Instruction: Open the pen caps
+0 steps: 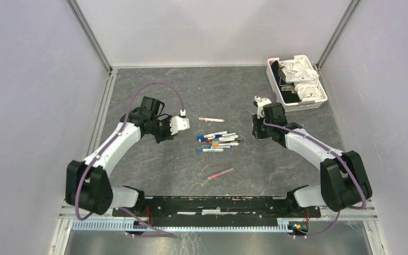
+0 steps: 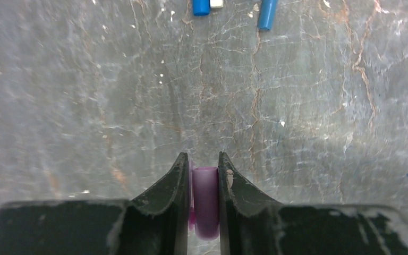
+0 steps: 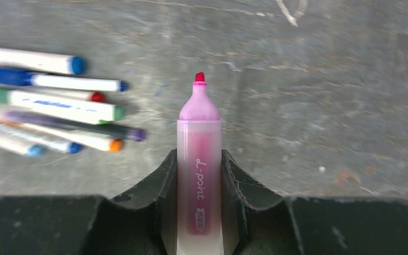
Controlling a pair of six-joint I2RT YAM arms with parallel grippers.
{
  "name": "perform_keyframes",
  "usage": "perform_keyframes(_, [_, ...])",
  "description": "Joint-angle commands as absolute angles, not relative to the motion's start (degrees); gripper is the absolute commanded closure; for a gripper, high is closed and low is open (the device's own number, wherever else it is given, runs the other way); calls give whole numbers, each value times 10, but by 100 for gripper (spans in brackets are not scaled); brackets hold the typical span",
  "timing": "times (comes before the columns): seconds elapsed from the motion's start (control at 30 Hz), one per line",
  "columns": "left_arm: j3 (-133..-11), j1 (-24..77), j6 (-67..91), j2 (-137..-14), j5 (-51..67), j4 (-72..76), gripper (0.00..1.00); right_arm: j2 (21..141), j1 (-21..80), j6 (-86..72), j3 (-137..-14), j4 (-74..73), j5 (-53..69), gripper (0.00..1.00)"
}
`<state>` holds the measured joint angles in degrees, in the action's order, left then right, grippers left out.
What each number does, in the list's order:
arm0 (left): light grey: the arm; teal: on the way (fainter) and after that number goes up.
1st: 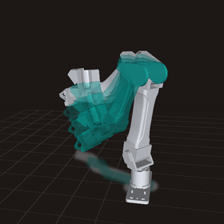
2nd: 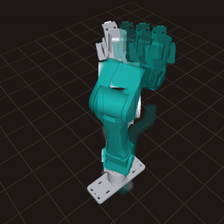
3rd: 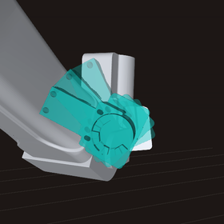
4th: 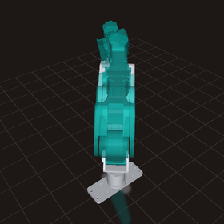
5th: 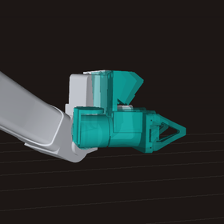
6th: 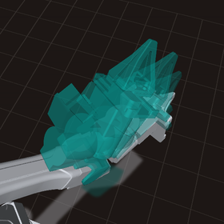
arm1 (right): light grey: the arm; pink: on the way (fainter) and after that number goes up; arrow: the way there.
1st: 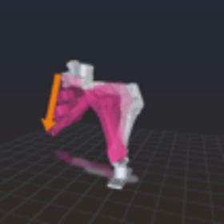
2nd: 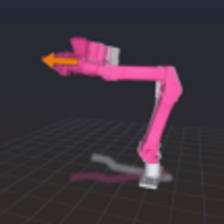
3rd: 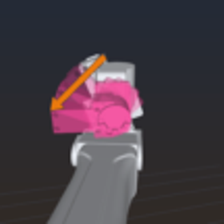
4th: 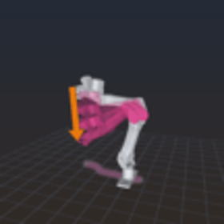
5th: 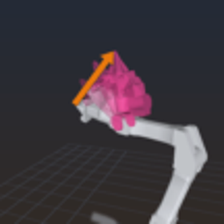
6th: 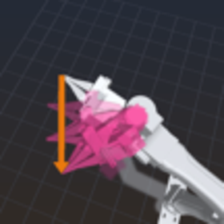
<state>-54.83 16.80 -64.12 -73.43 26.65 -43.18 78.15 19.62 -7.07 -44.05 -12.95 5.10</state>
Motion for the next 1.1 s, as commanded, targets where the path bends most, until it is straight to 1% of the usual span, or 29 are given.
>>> perform_keyframes(0.0, [-554, 171, -503, -776, 257, -379, 98, 789, 188, -64, -419, -49, -122, 100])
perform_keyframes(0.17, [-519, 175, -500, -815, 240, -321, 97, 817, 177, -44, -404, -5, -147, 100])
perform_keyframes(0.23, [-510, 175, -513, -832, 216, -302, 93, 837, 176, -39, -406, -4, -143, 91])
perform_keyframes(0.3, [-507, 175, -523, -854, 200, -296, 89, 858, 175, -35, -412, -6, -142, 90])
perform_keyframes(0.4, [-506, 176, -521, -873, 206, -301, 84, 872, 174, -31, -406, -9, -134, 88])
perform_keyframes(0.47, [-500, 180, -523, -875, 214, -301, 80, 874, 172, -31, -395, -8, -134, 85])
perform_keyframes(0.57, [-491, 190, -525, -882, 217, -297, 77, 874, 171, -33, -383, -11, -135, 79])
perform_keyframes(0.63, [-490, 193, -524, -889, 222, -297, 74, 870, 170, -35, -380, -17, -126, 70])
perform_keyframes(0.7, [-492, 193, -524, -893, 233, -296, 72, 858, 170, -35, -380, -23, -122, 53])
perform_keyframes(0.73, [-494, 193, -523, -893, 240, -296, 69, 852, 170, -34, -381, -28, -122, 49])
perform_keyframes(0.77, [-496, 193, -522, -891, 247, -296, 65, 843, 170, -32, -384, -30, -122, 43])
perform_keyframes(0.83, [-506, 193, -530, -884, 265, -314, 50, 824, 170, -34, -390, -36, -138, 37])
perform_keyframes(0.97, [-543, 192, -526, -844, 283, -341, 32, 778, 170, -35, -416, -35, -136, 34])
perform_keyframes(1.0, [-563, 192, -520, -836, 284, -357, 24, 772, 171, -33, -429, -35, -120, 33])
perform_keyframes(1.03, [-586, 192, -507, -830, 284, -374, 12, 772, 174, -30, -445, -35, -109, 32])
perform_keyframes(1.07, [-616, 191, -492, -826, 280, -390, 5, 774, 179, -26, -460, -35, -93, 31])
